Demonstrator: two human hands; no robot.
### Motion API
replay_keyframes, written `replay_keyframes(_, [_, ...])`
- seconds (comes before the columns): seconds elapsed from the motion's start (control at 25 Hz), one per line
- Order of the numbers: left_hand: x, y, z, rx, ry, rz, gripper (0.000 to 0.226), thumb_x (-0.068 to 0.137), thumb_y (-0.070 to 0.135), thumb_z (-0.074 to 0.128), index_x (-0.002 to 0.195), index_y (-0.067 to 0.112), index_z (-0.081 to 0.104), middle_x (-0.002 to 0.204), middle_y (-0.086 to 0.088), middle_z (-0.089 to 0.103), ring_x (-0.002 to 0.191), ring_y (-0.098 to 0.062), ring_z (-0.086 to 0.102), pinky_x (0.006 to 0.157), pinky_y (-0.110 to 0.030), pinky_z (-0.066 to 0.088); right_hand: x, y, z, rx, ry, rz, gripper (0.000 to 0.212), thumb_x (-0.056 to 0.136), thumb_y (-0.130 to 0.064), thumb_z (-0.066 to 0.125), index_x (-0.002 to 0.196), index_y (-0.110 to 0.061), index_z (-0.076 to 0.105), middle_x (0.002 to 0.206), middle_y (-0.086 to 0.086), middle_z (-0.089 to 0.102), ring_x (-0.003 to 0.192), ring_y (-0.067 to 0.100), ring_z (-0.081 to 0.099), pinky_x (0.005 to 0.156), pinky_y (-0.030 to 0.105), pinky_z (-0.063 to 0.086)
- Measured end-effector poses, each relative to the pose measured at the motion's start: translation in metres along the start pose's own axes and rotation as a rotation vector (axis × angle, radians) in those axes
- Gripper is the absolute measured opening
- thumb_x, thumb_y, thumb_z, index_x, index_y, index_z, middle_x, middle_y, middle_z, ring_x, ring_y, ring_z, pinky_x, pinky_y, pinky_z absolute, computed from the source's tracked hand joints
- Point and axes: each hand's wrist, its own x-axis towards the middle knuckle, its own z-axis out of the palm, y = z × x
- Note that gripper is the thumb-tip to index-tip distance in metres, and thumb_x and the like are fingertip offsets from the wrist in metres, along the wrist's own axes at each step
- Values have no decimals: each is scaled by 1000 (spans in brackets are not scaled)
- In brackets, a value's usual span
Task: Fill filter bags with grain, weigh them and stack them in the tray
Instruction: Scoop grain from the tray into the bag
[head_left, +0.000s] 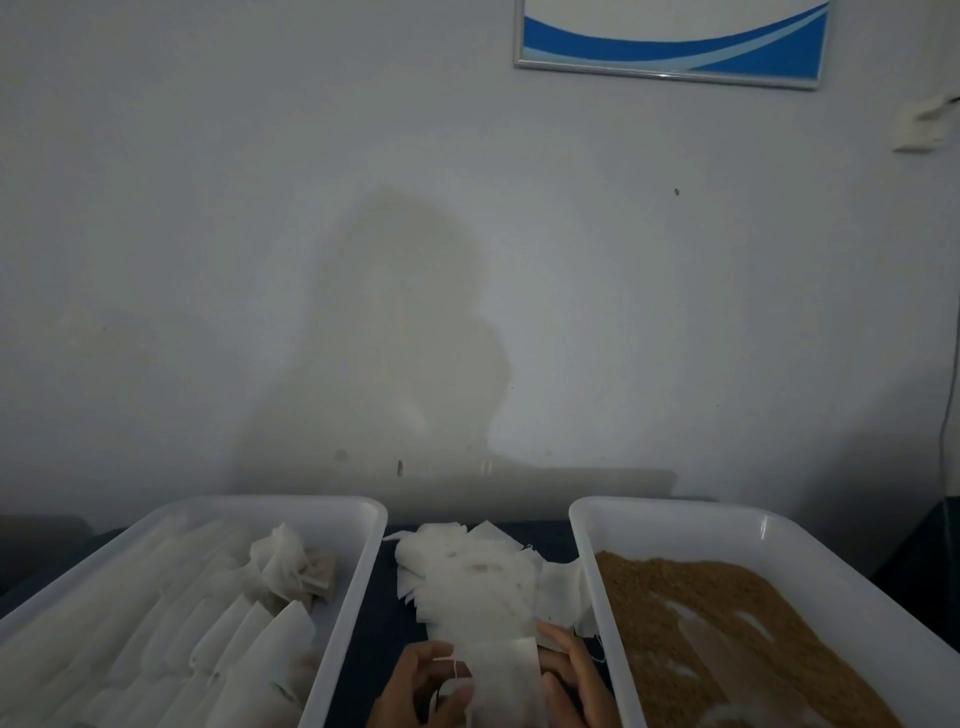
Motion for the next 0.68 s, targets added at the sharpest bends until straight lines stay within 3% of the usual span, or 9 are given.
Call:
replay_keyframes(0.12, [6, -5, -1, -9, 76, 7, 30, 78, 4, 75, 101, 9, 57, 85, -2, 75, 84, -15, 70, 84, -35, 55, 3, 2, -2, 39, 27, 36, 33, 97, -5, 48, 121, -27, 46, 121, -7, 58, 114, 3, 51, 93, 6, 35])
replay_keyframes(0.24, [8, -9, -5, -35, 185, 44, 26, 75, -2, 74, 94, 9, 60, 83, -2, 74, 86, -18, 69, 82, -34, 52, 1, 3, -6, 24, 44, -4, 37, 96, -8, 50, 124, -29, 40, 127, -10, 52, 118, -4, 42, 97, 1, 27])
replay_keyframes(0.36, [4, -8, -8, -19, 233, 104, 21, 79, 0, 72, 94, 13, 62, 83, 1, 74, 86, -14, 67, 82, -28, 50, -2, 7, -11, -93, 97, -99, 38, 97, -18, 51, 127, -35, 37, 131, -16, 51, 120, -7, 43, 110, 15, 26])
replay_keyframes(0.48, [0, -7, -9, 29, 263, 159, 16, 84, 5, 68, 94, 16, 61, 87, 0, 71, 86, -14, 65, 80, -26, 49, -5, 11, -14, -144, 118, -140, 37, 96, -27, 50, 126, -44, 37, 132, -19, 52, 124, -4, 46, 113, 31, 33])
replay_keyframes(0.68, [-8, -13, -12, 69, 310, 174, 11, 87, 13, 66, 93, 21, 61, 89, 4, 66, 87, -7, 62, 74, -19, 47, -14, 17, -13, -67, 125, -143, 42, 91, -43, 45, 132, -41, 42, 131, -22, 54, 124, -6, 45, 113, 39, 33])
